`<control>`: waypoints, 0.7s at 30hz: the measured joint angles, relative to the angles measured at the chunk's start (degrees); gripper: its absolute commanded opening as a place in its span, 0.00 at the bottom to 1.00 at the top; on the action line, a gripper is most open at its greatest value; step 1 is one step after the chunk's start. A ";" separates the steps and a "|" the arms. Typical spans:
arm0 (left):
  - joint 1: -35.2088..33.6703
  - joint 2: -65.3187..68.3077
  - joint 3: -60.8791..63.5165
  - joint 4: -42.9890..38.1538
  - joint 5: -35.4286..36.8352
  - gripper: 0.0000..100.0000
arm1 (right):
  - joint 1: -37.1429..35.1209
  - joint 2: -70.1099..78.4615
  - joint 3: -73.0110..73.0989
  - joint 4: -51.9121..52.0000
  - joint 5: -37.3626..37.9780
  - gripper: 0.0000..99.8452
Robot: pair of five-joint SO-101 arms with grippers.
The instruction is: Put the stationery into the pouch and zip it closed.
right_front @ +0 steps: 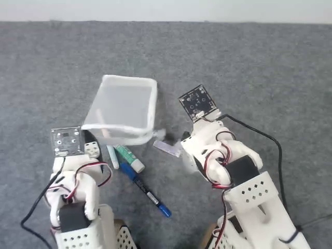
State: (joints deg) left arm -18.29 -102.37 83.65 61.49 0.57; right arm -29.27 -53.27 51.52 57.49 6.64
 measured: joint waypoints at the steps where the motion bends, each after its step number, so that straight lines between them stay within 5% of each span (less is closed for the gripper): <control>1: -0.79 0.00 0.00 0.00 0.00 0.02 | -0.18 0.00 -0.26 0.26 0.00 0.18; 12: -8.09 0.00 -0.53 -0.18 2.73 0.02 | 0.26 6.51 -6.15 2.99 -0.09 0.18; 21: -8.18 0.00 -1.67 -0.18 2.90 0.02 | 3.16 32.00 -20.22 2.99 -17.32 0.18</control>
State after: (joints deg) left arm -26.46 -102.37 81.98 61.32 3.47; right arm -26.11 -21.27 31.30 60.48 -10.68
